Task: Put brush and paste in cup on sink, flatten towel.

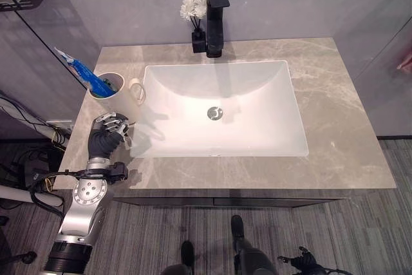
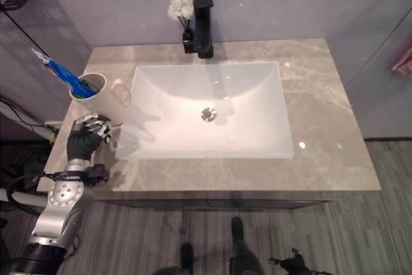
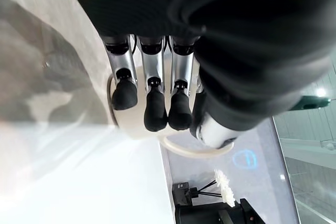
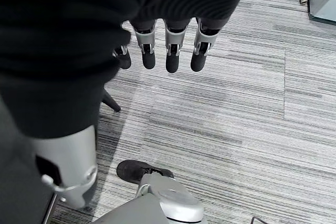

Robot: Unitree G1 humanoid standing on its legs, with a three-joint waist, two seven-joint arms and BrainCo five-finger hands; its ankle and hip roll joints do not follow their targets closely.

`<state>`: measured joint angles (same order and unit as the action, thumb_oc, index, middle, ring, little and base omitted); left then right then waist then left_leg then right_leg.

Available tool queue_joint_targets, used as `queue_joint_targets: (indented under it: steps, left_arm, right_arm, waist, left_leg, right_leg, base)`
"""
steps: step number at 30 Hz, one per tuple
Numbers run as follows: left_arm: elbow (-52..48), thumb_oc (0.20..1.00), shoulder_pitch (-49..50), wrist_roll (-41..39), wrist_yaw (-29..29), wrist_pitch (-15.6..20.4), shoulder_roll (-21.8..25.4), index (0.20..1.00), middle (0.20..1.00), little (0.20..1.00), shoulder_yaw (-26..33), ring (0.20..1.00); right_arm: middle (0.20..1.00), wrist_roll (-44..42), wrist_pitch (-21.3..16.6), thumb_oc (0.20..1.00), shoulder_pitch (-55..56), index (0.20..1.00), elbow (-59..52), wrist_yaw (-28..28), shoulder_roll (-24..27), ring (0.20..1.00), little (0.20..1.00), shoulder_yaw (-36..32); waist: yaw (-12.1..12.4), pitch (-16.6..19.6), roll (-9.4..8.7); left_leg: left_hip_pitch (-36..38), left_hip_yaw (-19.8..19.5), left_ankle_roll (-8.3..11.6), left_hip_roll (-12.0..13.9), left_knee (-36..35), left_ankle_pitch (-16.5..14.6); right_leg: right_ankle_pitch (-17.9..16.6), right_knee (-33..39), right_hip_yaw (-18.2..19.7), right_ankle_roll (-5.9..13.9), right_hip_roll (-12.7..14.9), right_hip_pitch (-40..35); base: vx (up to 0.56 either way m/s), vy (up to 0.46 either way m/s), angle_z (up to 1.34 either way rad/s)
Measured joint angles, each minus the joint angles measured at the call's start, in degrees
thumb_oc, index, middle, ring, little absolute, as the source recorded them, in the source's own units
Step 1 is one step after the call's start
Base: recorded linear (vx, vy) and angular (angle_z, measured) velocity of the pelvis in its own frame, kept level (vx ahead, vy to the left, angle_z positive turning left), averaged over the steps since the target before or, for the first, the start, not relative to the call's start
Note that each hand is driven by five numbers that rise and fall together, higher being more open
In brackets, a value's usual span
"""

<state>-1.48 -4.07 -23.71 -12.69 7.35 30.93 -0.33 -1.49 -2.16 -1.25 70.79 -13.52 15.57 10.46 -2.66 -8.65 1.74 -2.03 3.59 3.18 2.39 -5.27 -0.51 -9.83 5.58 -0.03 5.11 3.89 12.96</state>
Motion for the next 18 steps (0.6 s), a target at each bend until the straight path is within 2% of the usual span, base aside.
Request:
queue_joint_targets:
  steps: [10,14,18]
  left_arm:
    - [0.46,0.200,-0.42,0.01,-0.04,0.01,0.00,0.200,0.200,0.200,-0.17,0.200]
    - [2.86,0.200,-2.37,-1.20,-0.35,0.11,-3.07,0.200,0.200,0.200,-1.10,0.200]
    - [3.11,0.200,-2.86,-1.21,-0.73,0.11,-3.09,0.200,0.200,0.200,-1.11,0.200]
  right_arm:
    - [1.000,0.00,-0.17,1.000,0.04,1.000,-0.10,0.00,-0.02,1.000,1.000,0.04]
    - [1.000,0.00,-0.15,1.000,0.41,1.000,0.05,-0.02,0.05,1.000,1.000,0.06]
    - [1.000,0.00,-0.17,1.000,0.36,1.000,-0.17,-0.02,0.18,1.000,1.000,0.06]
  waist:
    - [-1.27,0.13,0.11]
    - [-1.29,0.50,0.41]
    - [-1.54,0.80,0.50]
  left_leg:
    - [-0.59,0.51,-0.02,-0.11,0.07,-0.01]
    - [-0.74,1.51,-0.02,-0.13,0.06,-0.02]
    - [-1.23,1.77,0.00,-0.15,0.06,0.00]
  right_leg:
    - [-0.48,-0.12,0.96,-0.18,-0.10,1.03]
    - [-0.60,-0.11,1.41,-0.19,-0.17,1.45]
    - [-0.79,-0.36,1.84,-0.02,-0.27,2.15]
  base:
    - [0.00,-0.005,-0.04]
    - [0.02,0.003,-0.07]
    - [0.01,-0.004,-0.04]
